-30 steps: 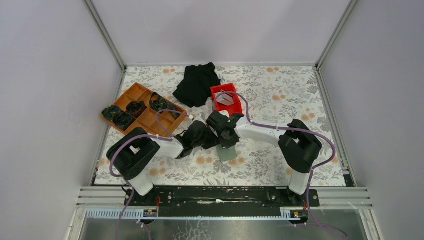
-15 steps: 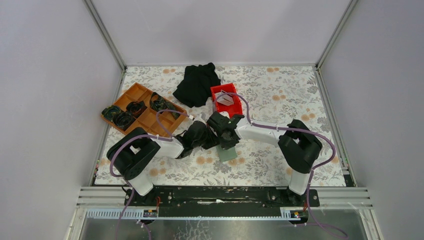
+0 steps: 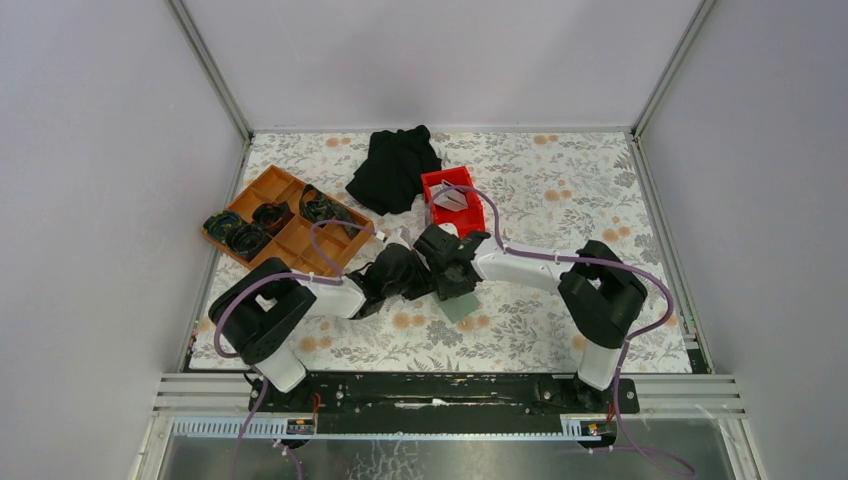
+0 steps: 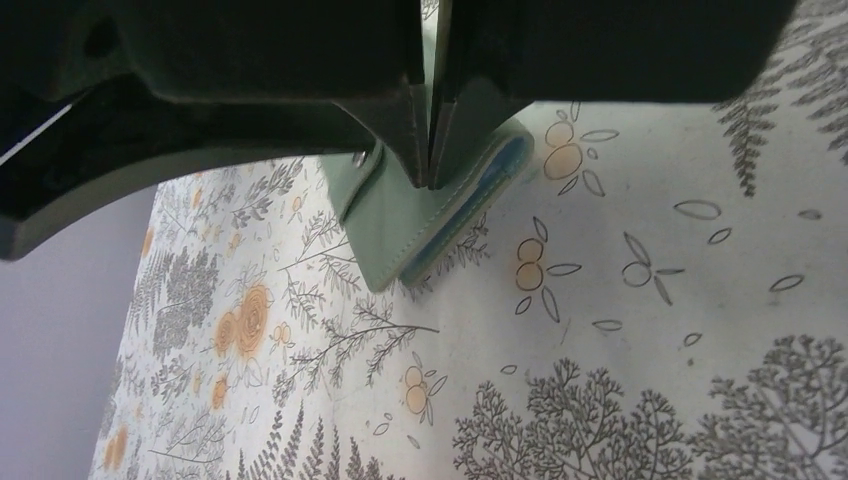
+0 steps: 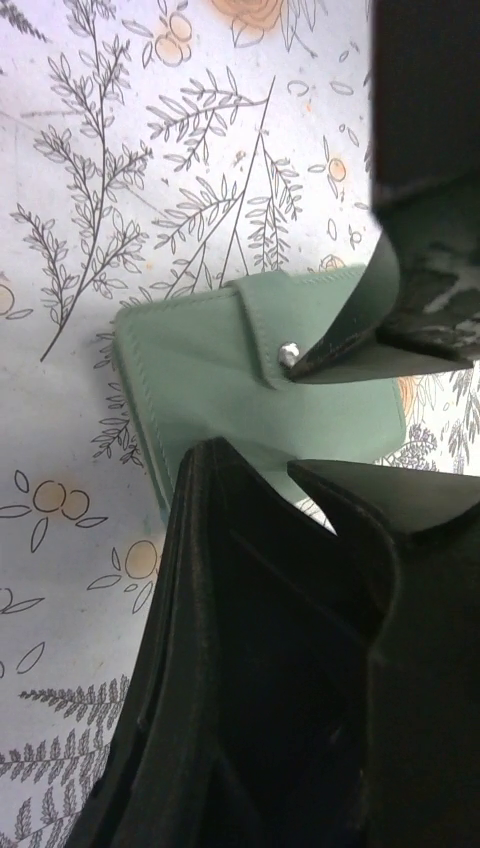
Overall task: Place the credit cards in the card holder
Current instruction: Close the card holder at the center of the board, then reset both arms
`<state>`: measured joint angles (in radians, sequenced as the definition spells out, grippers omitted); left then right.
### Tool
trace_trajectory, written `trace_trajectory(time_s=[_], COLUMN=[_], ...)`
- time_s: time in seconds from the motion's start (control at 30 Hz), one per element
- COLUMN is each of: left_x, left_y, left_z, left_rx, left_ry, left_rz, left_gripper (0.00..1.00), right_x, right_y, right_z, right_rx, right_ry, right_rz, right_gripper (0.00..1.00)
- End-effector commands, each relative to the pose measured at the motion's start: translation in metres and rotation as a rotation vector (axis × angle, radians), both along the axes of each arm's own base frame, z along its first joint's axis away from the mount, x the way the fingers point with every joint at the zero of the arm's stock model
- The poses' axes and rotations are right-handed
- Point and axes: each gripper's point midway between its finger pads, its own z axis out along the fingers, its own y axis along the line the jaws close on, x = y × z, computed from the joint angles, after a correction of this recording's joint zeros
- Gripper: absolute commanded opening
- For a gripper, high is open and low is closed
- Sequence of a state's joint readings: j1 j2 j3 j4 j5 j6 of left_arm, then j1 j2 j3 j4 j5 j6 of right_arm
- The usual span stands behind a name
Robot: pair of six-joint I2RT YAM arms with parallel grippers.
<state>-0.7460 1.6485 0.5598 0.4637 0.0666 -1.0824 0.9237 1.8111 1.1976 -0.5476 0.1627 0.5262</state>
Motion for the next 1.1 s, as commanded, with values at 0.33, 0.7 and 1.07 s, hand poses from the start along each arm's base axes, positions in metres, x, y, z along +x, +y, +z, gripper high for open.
trace_trajectory(time_s=[0.33, 0.7, 1.07], left_x=[0.028, 0.024, 0.007], left_y=[0.022, 0.116, 0.196], left_z=[0.064, 0.142, 0.156], left_rx=[0.169, 0.384, 0.643], left_ry=[-0.177, -0.345, -0.363], left_rz=[0.057, 0.33, 0.551], left_gripper=[0.61, 0.7, 0.8], right_x=[0.021, 0.063, 0.065], right_y=[0.0, -0.083, -0.148], right_z=[0.079, 0.156, 0.171], right_rx=[0.102, 0.022, -0.06], right_ry=[-0.188, -0.593, -0.678], right_rz=[-0.017, -0.22, -0.392], right_gripper=[0.47, 0.75, 1.0])
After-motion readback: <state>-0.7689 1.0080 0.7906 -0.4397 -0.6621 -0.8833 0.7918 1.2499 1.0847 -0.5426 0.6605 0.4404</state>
